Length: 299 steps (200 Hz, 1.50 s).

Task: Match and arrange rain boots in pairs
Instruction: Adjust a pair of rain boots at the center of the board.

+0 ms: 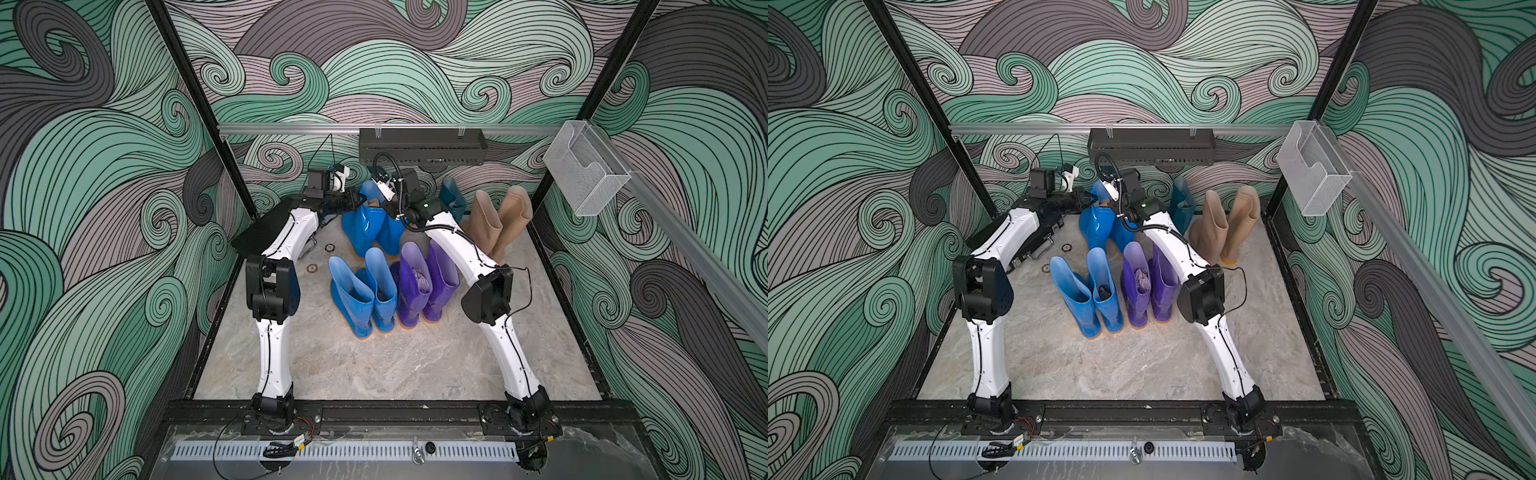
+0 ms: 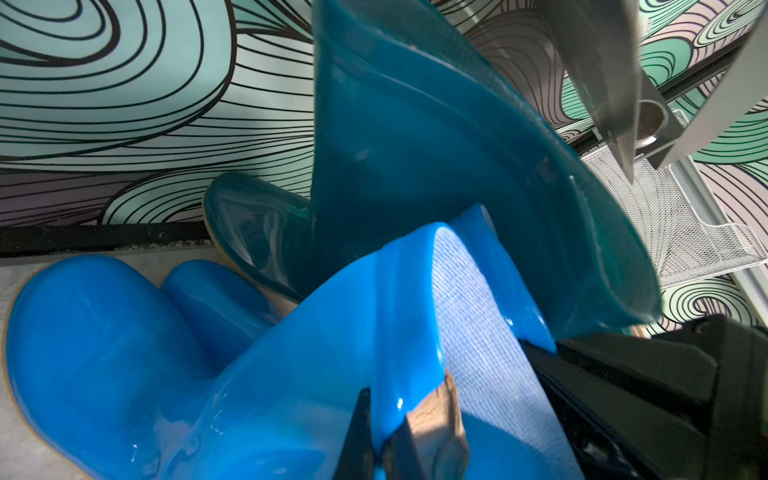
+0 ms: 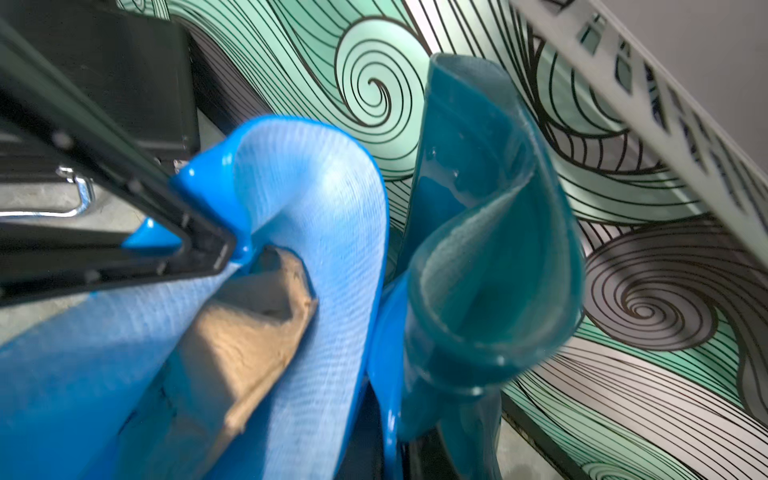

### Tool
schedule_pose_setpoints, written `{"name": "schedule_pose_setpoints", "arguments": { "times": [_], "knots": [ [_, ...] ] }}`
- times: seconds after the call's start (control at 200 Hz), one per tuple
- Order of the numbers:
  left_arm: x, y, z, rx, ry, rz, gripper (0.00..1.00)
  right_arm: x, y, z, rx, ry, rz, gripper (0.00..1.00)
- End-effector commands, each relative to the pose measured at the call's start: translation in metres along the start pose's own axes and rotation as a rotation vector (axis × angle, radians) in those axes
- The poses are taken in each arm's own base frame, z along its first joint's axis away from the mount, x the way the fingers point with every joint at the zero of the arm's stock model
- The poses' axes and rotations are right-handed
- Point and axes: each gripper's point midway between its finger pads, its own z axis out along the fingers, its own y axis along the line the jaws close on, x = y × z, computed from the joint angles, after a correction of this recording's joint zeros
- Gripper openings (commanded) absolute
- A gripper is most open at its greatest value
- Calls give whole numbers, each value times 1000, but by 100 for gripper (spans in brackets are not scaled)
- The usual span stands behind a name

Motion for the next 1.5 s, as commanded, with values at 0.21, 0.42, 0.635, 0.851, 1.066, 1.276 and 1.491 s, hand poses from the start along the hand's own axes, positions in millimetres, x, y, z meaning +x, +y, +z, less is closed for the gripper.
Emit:
{"name": "schedule_pose_setpoints", "arguments": {
  "times": [0.21,0.42,0.635,0.851,1.066,1.276,1.491],
  "knots": [
    [-18,8,-24,13,-75,32,0,-107,-43,-43,102,-421,98,0],
    [-4,20,-21,23,-32,-44,31,-75,5,-27,-52,-284,84,35],
    [-19,2,-41,7,-69,-2,61,-102,-10,-67,-51,-322,166,76],
    [-26,-14,-65,-19,-95,41,69,-92,-10,-80,-143,-256,217,81],
    [-20,-22,-77,-33,-88,51,71,-84,-5,-85,-184,-218,255,82],
    [-21,-30,-86,-37,-93,58,72,-86,-7,-101,-206,-204,289,84],
    [-22,-41,-108,-82,-110,100,75,-91,-29,-153,-174,-175,361,86]
  ]
}}
